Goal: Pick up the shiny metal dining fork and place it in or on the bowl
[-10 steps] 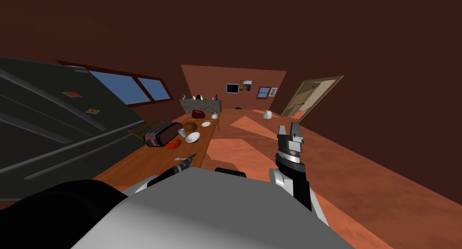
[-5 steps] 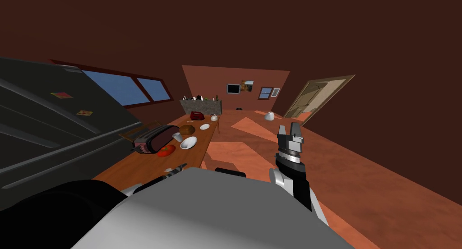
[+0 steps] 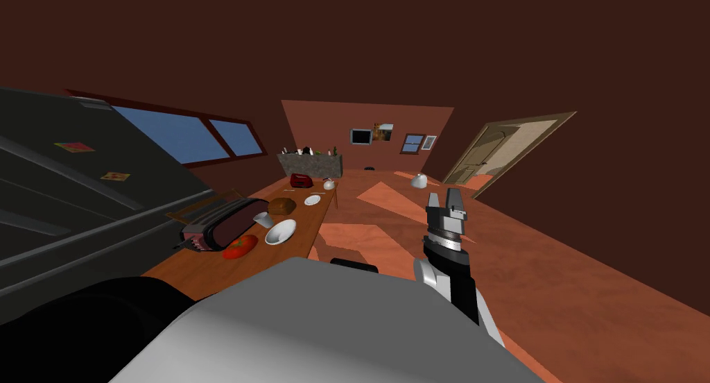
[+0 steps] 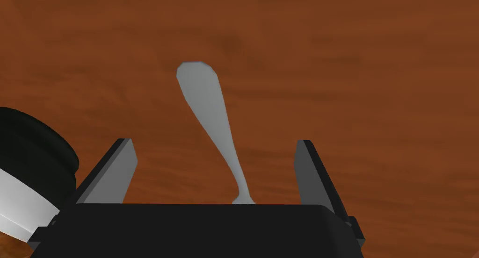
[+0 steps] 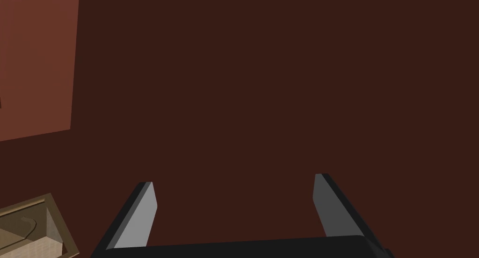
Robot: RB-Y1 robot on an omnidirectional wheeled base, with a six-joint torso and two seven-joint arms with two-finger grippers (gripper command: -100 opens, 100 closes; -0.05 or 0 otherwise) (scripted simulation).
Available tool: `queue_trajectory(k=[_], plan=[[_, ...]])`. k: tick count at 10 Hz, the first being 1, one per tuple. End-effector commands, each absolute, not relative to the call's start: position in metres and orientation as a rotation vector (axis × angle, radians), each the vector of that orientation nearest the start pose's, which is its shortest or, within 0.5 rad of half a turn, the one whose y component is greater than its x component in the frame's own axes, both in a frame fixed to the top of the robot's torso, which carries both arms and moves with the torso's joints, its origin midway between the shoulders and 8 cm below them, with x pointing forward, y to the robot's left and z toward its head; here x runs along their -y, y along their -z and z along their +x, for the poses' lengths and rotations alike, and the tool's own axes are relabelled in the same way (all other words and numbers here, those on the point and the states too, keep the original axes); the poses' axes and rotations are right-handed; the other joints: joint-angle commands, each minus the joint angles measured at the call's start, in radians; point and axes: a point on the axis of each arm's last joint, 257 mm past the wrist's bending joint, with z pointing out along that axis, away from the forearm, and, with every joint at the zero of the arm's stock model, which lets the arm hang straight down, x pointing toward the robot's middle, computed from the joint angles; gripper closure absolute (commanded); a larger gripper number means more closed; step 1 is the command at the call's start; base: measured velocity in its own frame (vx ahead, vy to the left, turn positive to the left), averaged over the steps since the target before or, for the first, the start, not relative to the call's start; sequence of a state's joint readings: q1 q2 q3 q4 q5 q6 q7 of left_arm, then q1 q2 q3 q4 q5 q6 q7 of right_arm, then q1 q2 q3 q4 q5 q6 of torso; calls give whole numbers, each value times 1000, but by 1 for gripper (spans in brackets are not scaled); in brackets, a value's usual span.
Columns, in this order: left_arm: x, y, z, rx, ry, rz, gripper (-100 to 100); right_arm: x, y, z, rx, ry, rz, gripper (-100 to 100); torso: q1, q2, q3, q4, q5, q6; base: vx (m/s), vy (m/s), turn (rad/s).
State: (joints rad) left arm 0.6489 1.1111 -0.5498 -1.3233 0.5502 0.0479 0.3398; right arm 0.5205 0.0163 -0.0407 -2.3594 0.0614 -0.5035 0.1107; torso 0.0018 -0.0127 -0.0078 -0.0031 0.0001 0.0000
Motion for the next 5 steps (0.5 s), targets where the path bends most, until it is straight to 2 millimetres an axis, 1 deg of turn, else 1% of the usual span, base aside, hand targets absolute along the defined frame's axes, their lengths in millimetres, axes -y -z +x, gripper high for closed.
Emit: queue_trajectory(k=[1, 3, 4, 5], plan=[[-562, 516, 7, -2060, 43, -1971, -100, 284, -54, 324, -614, -1123, 533, 0, 0, 0, 0, 0, 0, 0, 206, 39, 40], [-570, 517, -23, -2042, -36, -2042, -100, 284, -54, 324, -614, -1123, 533, 0, 3, 1, 0, 0, 1, 0, 188, 42, 42], [-573, 518, -35, -2033, -66, -2069, -100, 284, -54, 324, -614, -1123, 533, 0, 2, 2, 1, 0, 0, 0, 144, 12, 33], [-572, 519, -26, -2039, -42, -2048, -100, 284, -54, 324, -614, -1123, 533, 0, 0, 4, 2, 1, 0, 0, 59, 4, 7]])
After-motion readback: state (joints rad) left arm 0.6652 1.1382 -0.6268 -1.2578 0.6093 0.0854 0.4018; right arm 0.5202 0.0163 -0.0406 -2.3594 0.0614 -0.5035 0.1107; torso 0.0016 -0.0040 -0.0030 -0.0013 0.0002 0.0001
